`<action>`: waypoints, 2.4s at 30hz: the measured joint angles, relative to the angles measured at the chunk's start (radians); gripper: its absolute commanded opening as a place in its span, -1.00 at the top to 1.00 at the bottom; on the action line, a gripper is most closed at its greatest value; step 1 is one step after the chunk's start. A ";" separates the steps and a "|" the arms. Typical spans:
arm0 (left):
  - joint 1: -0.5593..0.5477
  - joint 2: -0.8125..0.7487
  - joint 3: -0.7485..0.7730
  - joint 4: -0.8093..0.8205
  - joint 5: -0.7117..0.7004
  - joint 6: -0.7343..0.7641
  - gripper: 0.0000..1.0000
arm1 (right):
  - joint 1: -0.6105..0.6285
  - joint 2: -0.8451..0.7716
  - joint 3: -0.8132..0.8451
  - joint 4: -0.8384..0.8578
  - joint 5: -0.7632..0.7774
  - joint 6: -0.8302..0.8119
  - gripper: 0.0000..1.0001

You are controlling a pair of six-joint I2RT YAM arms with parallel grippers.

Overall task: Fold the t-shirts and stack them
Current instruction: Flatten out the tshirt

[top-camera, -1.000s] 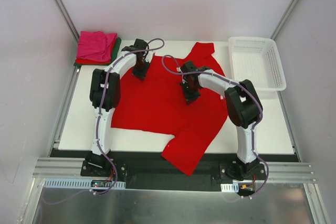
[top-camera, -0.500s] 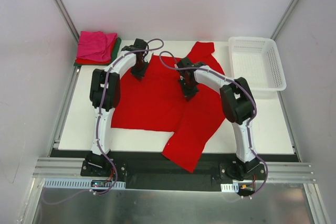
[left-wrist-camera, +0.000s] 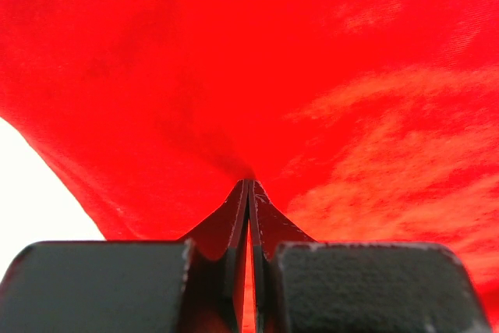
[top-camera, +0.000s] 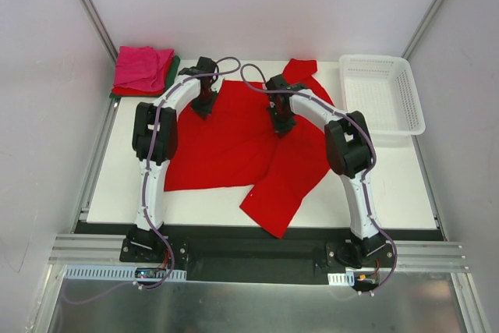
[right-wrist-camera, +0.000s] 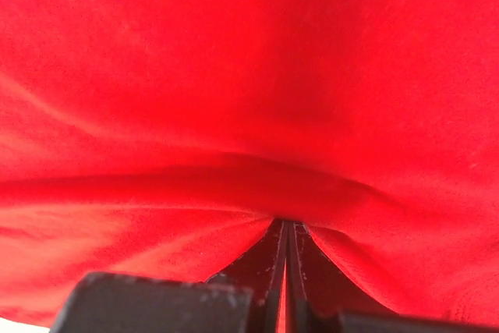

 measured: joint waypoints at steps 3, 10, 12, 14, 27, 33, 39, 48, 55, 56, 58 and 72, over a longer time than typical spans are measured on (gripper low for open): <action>0.006 0.000 0.000 0.000 -0.001 0.000 1.00 | -0.014 0.018 0.032 -0.003 0.002 -0.005 0.98; 0.006 0.000 0.019 -0.001 -0.015 0.000 1.00 | -0.040 0.064 0.111 -0.015 0.005 -0.018 0.97; 0.006 0.000 0.023 0.000 -0.017 0.000 1.00 | -0.043 0.068 0.116 -0.014 0.005 -0.023 0.98; 0.006 0.000 0.024 0.000 -0.018 0.000 1.00 | -0.044 0.058 0.100 -0.001 0.005 -0.024 0.98; 0.006 0.000 0.070 -0.008 0.069 -0.031 1.00 | -0.042 -0.418 -0.256 0.097 0.016 -0.012 0.94; 0.006 0.023 0.218 -0.012 0.137 -0.084 1.00 | -0.029 -0.507 -0.389 0.150 0.016 0.007 0.97; 0.005 0.115 0.395 0.002 0.169 -0.113 1.00 | -0.009 -0.488 -0.472 0.142 0.014 0.028 0.98; 0.004 0.214 0.396 -0.007 0.222 -0.129 1.00 | -0.004 -0.487 -0.473 0.155 0.016 0.034 0.98; 0.004 0.214 0.370 -0.018 0.229 -0.130 1.00 | -0.004 -0.466 -0.472 0.156 0.015 0.034 0.97; 0.004 0.214 0.370 -0.023 0.217 -0.130 1.00 | -0.004 -0.462 -0.472 0.156 0.015 0.034 0.98; 0.004 0.222 0.385 -0.047 0.198 -0.130 0.99 | -0.004 -0.459 -0.472 0.156 0.015 0.034 0.98; 0.007 0.276 0.479 -0.138 -0.002 -0.124 0.91 | -0.004 -0.459 -0.472 0.153 0.016 0.034 0.98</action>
